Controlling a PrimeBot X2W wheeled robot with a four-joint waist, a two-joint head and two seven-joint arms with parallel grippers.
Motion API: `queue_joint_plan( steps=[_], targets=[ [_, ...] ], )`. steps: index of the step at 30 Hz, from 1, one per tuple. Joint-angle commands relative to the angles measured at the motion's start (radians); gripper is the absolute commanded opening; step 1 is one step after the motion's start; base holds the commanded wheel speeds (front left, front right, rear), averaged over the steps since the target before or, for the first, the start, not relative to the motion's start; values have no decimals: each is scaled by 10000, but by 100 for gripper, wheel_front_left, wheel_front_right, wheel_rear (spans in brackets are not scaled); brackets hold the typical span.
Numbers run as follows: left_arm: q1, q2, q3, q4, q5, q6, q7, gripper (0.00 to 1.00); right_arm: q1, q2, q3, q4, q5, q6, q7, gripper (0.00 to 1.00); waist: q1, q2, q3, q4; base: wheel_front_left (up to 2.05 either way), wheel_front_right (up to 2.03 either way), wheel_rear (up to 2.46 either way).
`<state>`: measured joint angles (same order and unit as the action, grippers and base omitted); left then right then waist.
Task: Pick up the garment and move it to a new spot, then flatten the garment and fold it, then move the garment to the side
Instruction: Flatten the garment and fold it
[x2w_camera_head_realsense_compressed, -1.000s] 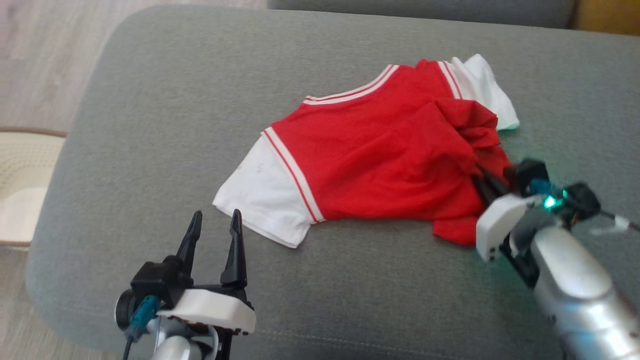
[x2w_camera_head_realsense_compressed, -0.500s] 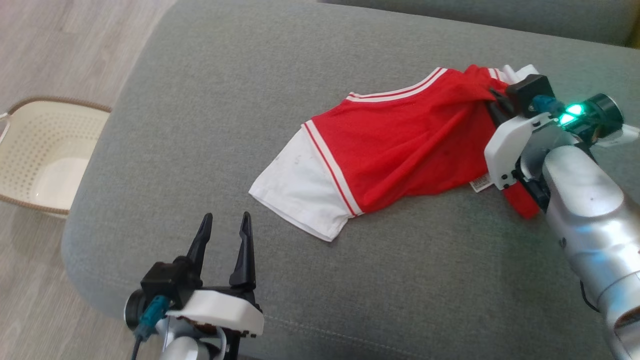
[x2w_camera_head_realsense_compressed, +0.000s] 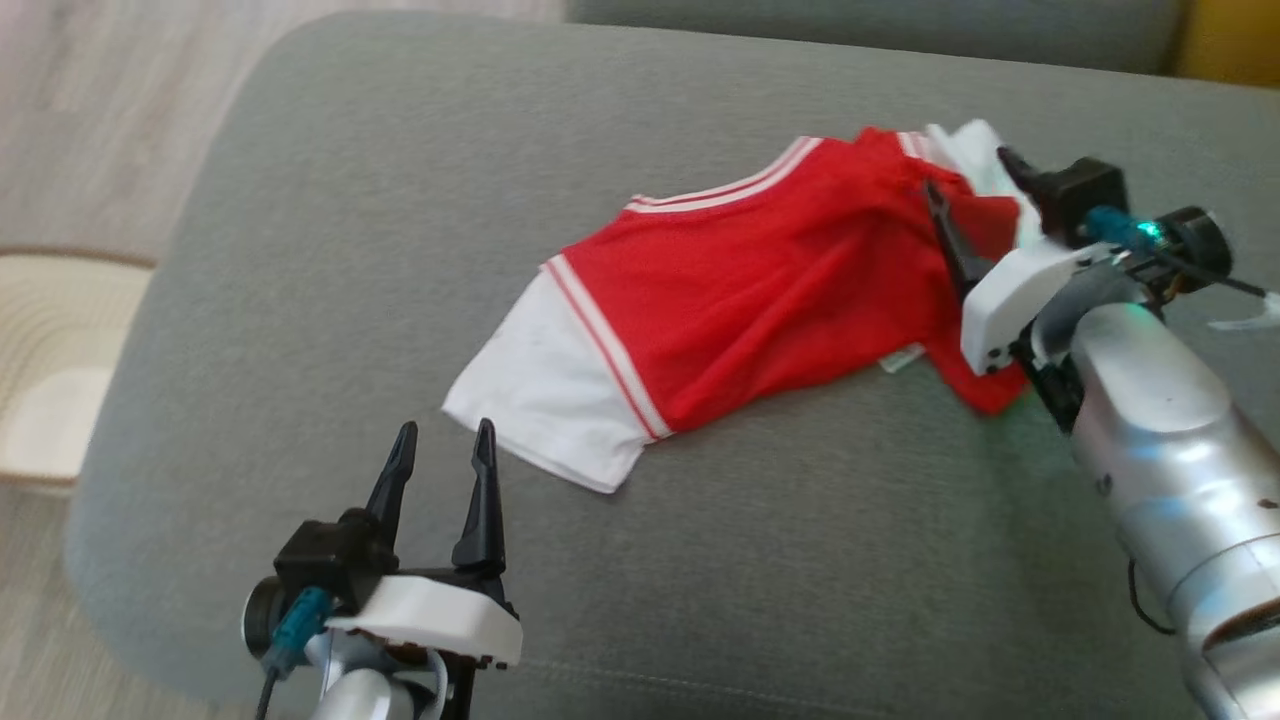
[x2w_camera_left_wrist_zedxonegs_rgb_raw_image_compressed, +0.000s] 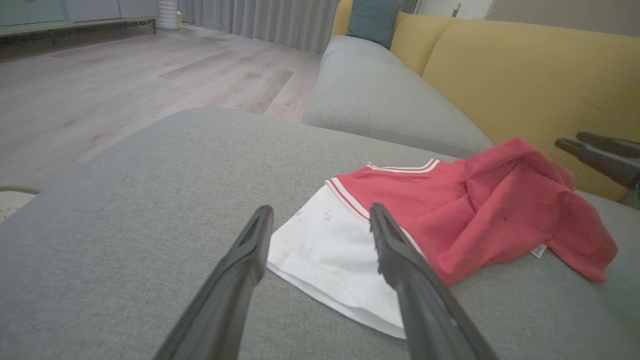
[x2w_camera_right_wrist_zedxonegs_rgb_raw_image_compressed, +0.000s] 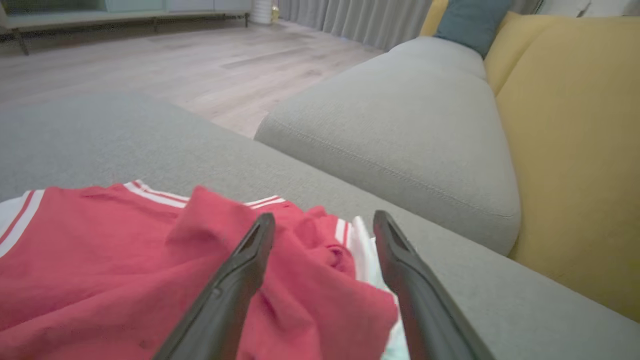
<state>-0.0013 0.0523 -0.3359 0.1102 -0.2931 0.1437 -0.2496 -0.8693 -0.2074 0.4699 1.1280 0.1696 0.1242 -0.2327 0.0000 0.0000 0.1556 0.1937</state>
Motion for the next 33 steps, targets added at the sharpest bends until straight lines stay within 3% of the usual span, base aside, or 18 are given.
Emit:
queue_joint_plan(
  steps=[1, 8, 13, 23, 33],
  targets=[
    [-143, -20, 396, -347, 26, 9, -122, 100, 17, -94, -60, -427, 178, 65, -188, 100, 0, 0, -119, -458, 0, 0, 0],
    [-109, -20, 404, -404, 51, 2, -122, 100, 1284, -589, -966, -1429, 908, 65, -280, 100, 0, 0, -143, -1272, 0, 0, 0],
    [-121, -20, 420, -419, 99, -20, -122, 100, 2703, -516, -1315, -2117, 1326, 65, -285, 100, 0, 0, -80, -1444, 0, 0, 0],
    [-256, -20, 451, -340, 196, -124, -122, 100, 3856, 194, -1390, -3156, 1574, 65, 301, 100, 0, 0, 94, -1251, 0, 0, 0],
    [-286, -20, 486, -313, 152, -98, -122, 100, 3589, 608, -1814, -2362, 831, 65, 1635, 100, 0, 0, 171, -746, 0, 0, 0]
  ],
)
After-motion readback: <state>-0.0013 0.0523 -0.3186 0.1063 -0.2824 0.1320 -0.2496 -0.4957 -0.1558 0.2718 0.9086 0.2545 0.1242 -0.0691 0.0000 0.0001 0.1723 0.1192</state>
